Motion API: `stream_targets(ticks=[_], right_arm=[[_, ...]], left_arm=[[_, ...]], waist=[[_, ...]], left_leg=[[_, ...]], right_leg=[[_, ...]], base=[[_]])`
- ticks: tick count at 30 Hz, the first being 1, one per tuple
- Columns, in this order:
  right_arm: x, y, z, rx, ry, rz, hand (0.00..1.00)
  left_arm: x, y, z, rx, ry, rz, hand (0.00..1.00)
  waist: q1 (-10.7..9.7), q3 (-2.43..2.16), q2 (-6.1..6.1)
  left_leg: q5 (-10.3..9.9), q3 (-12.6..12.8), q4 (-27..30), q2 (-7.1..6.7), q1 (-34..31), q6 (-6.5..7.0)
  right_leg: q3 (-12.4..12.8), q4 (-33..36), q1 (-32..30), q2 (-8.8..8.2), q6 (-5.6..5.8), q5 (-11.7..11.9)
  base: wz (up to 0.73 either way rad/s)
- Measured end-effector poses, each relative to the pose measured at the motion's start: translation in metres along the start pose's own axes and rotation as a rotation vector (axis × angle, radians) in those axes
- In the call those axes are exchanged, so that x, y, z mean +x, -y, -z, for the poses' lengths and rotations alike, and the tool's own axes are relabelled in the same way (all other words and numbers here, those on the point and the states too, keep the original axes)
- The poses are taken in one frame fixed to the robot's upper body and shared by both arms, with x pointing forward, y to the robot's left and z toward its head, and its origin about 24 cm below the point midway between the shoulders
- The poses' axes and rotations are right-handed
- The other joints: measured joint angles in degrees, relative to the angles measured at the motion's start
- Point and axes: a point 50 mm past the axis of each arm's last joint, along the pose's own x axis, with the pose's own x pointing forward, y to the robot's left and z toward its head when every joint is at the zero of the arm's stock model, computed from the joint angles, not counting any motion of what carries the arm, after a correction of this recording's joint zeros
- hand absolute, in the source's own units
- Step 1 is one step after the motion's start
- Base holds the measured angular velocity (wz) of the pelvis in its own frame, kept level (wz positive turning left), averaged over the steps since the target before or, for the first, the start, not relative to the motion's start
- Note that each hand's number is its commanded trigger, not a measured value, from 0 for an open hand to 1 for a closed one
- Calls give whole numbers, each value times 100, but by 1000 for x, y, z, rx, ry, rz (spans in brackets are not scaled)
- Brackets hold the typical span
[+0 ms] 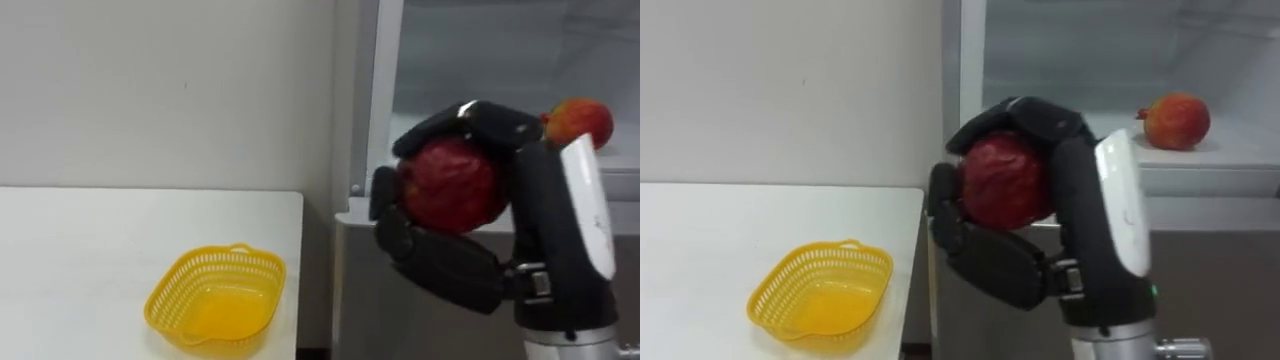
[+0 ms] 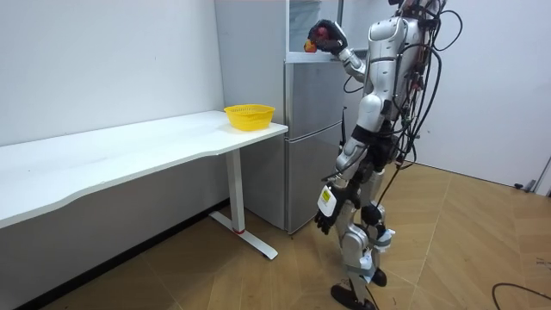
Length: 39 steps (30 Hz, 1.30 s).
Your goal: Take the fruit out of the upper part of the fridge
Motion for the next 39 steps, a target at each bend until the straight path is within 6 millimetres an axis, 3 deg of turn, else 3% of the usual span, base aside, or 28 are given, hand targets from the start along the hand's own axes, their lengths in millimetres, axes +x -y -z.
stream_targets(ticks=[7, 15, 19, 29, 31, 35, 39], right_arm=[[-1, -8, -2, -59, 22, -94, 100], [6, -9, -5, -118, 74, -108, 100], [10, -13, -5, -114, 95, -124, 100], [33, -17, 28, -198, 48, -183, 100], [37, -18, 38, -202, 18, -192, 100], [35, -18, 64, -229, -93, -231, 100], [34, -17, 74, -255, -129, -259, 100]], left_arm=[[0, 1, -1, 6, -2, 20, 0], [0, 1, 3, 16, -16, 35, 0], [0, -8, 0, -6, -3, 10, 0], [-1, -17, 1, -25, 1, -17, 0], [-1, -17, 3, -25, -6, -13, 0], [-2, -18, 4, -23, -9, 4, 0], [-3, -23, 8, -37, -19, 8, 0]], waist=[[182, 15, -92], [347, 85, -215], [447, 89, -353], [628, 78, -500], [641, 112, -555], [701, 121, -688], [772, 120, -762]], left_leg=[[1, -156, -25, -9, -66, 0], [2, -243, -11, -20, -81, 1], [2, -277, 75, -26, -185, 1], [2, -508, 160, -75, -178, 2], [2, -584, 174, -84, -172, 2], [0, -655, 224, -109, -212, 4], [0, -686, 239, -112, -241, 4]], right_leg=[[-161, -4, 14, -15, 2, -1], [-252, -2, 34, -30, 2, -1], [-294, -5, 23, -41, 4, -5], [-538, -85, 135, -88, 18, -14], [-587, -93, 169, -94, 20, -16], [-617, -92, 183, -116, 29, -21], [-662, -88, 196, -117, 30, -20]], base=[[11], [5], [4], [13], [14], [7], [3]])
